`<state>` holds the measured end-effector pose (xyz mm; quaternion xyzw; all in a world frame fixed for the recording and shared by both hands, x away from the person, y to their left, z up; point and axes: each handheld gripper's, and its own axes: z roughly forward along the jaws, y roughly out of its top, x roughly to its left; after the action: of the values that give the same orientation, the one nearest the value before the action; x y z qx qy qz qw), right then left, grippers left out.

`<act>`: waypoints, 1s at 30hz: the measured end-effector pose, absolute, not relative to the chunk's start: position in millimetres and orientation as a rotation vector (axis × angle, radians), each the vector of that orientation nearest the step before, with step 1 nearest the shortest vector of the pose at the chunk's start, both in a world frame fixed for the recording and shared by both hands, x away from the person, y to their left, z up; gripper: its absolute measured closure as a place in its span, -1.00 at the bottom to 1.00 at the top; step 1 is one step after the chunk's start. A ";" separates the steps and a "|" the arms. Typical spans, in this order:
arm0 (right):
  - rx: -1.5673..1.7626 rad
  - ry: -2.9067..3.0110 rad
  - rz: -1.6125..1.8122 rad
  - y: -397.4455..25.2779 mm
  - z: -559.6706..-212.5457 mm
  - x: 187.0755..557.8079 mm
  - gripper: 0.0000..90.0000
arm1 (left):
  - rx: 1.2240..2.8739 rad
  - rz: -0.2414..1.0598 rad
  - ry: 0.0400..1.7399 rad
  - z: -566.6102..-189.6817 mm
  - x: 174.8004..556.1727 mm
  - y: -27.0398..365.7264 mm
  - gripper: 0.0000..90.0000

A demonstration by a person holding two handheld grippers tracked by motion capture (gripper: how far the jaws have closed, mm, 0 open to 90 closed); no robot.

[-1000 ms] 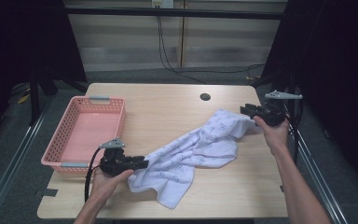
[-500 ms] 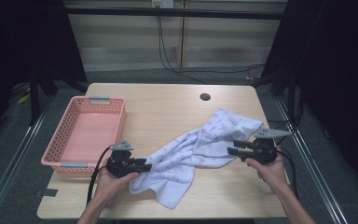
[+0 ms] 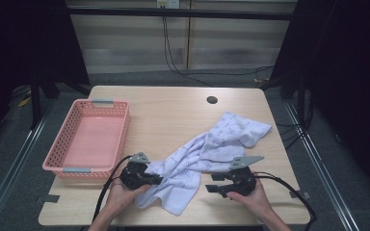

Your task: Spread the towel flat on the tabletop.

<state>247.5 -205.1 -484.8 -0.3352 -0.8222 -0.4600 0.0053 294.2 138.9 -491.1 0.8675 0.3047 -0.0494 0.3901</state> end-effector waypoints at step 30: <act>-1.310 -2.750 -1.284 -279.7 -494.2 259.8 0.97 | 2.082 -0.157 0.742 -479.0 282.2 150.2 0.48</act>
<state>259.8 -279.7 -494.2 -0.3948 -0.8291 -0.3872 -0.0820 282.2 150.2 -479.0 0.8407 0.2995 -0.0636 0.4465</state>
